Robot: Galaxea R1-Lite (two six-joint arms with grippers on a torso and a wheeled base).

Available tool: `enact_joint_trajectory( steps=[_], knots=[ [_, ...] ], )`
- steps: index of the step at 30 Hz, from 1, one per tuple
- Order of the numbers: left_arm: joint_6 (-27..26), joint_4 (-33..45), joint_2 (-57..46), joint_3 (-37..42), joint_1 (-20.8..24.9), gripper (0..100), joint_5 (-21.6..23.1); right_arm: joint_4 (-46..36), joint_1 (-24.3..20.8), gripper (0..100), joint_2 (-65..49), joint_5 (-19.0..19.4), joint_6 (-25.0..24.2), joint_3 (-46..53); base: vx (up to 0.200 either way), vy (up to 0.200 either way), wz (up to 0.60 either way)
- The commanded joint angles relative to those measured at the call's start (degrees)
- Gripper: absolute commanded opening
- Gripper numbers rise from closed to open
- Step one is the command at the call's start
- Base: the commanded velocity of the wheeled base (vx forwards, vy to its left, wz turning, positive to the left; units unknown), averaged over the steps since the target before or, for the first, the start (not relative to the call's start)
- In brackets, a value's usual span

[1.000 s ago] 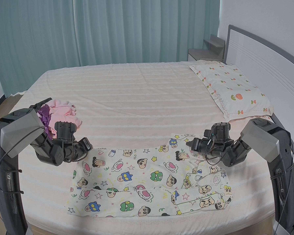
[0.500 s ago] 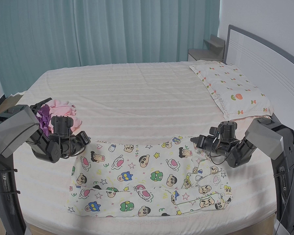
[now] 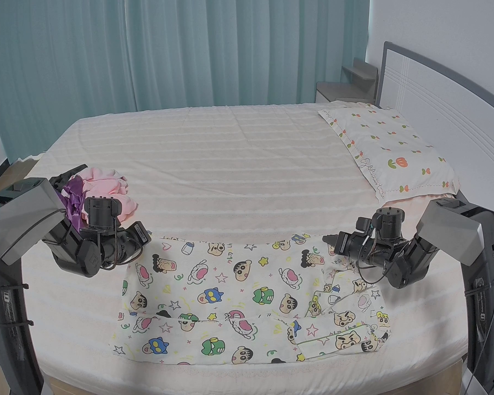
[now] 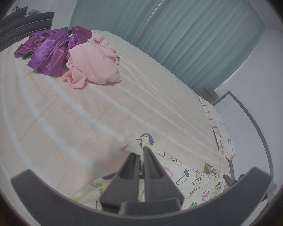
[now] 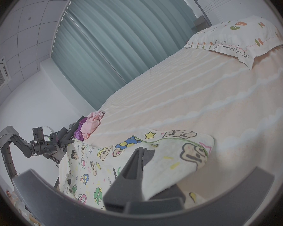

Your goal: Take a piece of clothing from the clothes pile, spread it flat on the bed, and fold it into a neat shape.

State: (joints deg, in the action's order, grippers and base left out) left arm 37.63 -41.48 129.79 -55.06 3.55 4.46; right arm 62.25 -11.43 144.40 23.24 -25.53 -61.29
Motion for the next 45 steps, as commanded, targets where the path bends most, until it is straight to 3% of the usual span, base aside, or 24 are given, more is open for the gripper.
enact_joint_trajectory(
  steps=[1, 11, 18, 45],
  knots=[
    [-0.1, -0.7, -1.3, 2.5, -0.2, 0, 0.0, 0.9, -0.1, 0, -3.2, 0.1, 1.7, 4.5, 0.000, 0.000, 0.00],
    [-1.2, -5.6, -2.7, 10.3, -0.2, 0, 0.1, 6.9, -0.5, 0, -5.9, 0.1, 5.5, 14.1, 0.000, 0.000, 0.00],
    [-2.6, -13.2, -2.5, 17.4, -0.1, 0, 0.2, 9.7, -0.8, 0, -6.8, 0.1, 8.2, 20.9, 0.000, 0.000, 0.00],
    [-2.6, -27.5, 3.1, 32.7, 0.8, 0, 0.6, 27.3, -2.1, 0, -1.3, -0.5, 8.2, 36.9, 0.000, 0.000, 0.00]
  ],
)
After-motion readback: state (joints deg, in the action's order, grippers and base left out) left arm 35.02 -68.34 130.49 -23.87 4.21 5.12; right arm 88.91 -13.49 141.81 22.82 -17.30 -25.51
